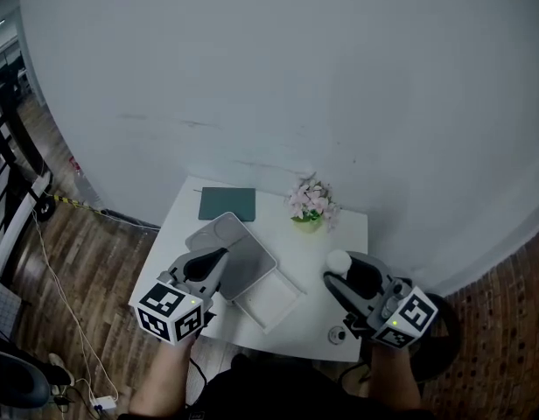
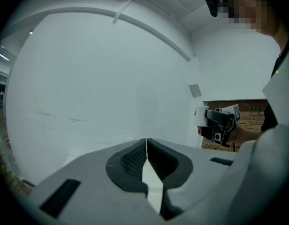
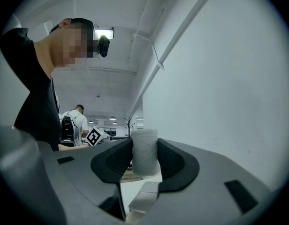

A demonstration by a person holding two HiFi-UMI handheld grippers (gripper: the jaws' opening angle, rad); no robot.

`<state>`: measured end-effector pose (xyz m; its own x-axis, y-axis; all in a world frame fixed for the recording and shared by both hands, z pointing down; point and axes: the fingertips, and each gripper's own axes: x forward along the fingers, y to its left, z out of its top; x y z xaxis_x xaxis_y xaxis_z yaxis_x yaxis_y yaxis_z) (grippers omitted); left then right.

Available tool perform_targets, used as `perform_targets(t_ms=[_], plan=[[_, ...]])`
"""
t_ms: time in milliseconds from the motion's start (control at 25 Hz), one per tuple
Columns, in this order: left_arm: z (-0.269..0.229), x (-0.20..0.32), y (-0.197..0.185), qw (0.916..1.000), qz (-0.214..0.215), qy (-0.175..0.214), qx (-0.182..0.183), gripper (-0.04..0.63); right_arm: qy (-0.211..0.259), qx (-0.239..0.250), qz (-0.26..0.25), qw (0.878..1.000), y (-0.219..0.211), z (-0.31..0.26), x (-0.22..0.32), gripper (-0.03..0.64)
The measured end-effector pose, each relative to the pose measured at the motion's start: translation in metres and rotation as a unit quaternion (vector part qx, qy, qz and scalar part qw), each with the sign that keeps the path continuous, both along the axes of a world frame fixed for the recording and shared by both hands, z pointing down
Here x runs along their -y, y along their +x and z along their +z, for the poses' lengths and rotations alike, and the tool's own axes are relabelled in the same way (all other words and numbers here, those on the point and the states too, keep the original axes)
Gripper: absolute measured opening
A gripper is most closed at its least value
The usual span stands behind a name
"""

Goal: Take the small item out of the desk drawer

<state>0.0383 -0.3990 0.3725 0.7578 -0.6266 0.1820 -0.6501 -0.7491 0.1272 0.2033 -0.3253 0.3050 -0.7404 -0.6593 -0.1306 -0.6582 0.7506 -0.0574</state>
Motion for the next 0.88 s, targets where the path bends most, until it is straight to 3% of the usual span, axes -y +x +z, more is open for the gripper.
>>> perform_targets(t_ms=[440,880], plan=[[-0.014,-0.002,0.058,0.9998,0.0,0.018,0.002,0.015,0.002,0.011,0.03,0.999,0.06,0.003,-0.003,0.164],[-0.005,-0.01,0.068,0.9998,-0.007,0.012,0.011,0.014,-0.005,0.007,0.041,0.999,0.08,0.012,-0.01,0.161]])
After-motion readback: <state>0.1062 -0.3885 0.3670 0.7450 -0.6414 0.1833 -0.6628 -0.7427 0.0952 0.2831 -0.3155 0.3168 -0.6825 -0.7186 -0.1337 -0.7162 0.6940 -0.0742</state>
